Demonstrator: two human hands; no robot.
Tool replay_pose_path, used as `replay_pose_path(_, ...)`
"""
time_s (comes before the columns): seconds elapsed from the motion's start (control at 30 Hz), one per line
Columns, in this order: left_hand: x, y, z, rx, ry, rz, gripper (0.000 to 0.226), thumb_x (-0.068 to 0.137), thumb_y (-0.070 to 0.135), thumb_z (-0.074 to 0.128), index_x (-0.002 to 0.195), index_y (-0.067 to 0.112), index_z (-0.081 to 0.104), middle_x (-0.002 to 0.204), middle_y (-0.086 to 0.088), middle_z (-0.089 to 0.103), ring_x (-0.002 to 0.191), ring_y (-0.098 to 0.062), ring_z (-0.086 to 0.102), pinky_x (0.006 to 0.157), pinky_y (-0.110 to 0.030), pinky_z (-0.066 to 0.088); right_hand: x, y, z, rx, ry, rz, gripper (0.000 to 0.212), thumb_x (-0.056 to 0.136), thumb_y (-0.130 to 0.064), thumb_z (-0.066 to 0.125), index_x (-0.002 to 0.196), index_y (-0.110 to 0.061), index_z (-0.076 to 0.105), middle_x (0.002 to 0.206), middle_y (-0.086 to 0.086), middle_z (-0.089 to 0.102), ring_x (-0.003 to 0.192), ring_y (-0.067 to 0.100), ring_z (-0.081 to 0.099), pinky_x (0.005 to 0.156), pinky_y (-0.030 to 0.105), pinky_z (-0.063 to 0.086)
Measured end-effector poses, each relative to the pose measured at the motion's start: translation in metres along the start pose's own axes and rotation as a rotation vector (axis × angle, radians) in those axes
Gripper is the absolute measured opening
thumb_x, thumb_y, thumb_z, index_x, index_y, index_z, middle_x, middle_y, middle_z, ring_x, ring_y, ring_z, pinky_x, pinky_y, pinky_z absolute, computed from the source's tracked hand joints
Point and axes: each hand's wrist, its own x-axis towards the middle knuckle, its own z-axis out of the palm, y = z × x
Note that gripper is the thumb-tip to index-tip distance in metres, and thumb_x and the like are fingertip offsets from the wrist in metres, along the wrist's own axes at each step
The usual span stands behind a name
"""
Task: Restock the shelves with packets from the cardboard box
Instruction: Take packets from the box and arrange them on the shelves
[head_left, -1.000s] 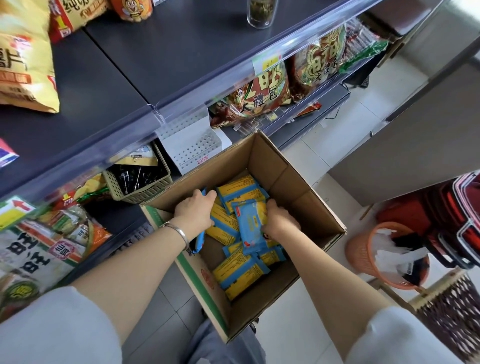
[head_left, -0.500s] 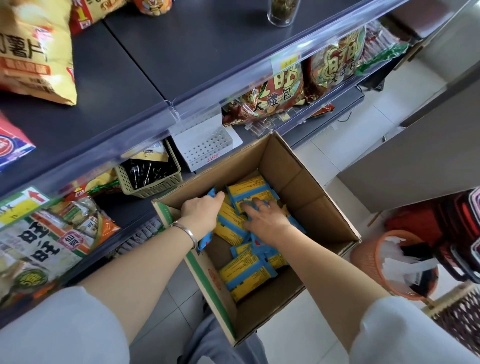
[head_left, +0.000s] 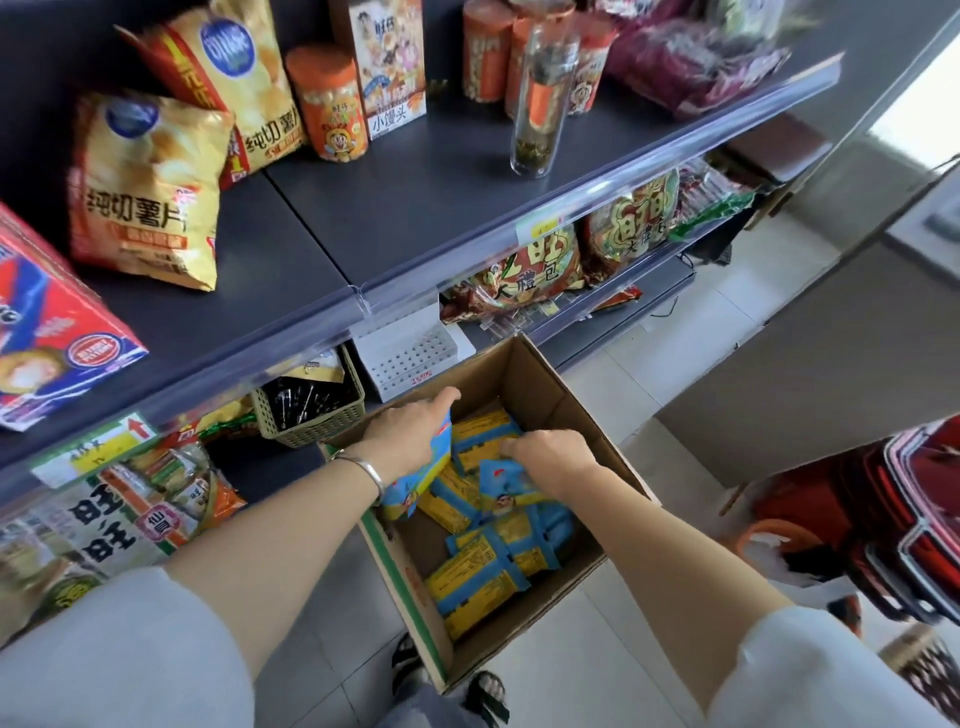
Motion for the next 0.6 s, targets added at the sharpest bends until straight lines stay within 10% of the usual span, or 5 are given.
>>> replay_pose_path(0.6,-0.087,0.033,-0.17,-0.221,0.455,-0.093,0.014,0.084,0.013,0.054,0.097,0.018,0.053,0.095,-0.007,0.062,0.086,-0.029,0.062,0.072,-0.045,0.051,-0.109,0.022,-0.162,0.66,0.619,0.06,0.042,0.086,-0.024,0.063,0.127,-0.022,0.056,0.115,0.006,0.062,0.097,0.025,0.06,0.08,0.037,0.053)
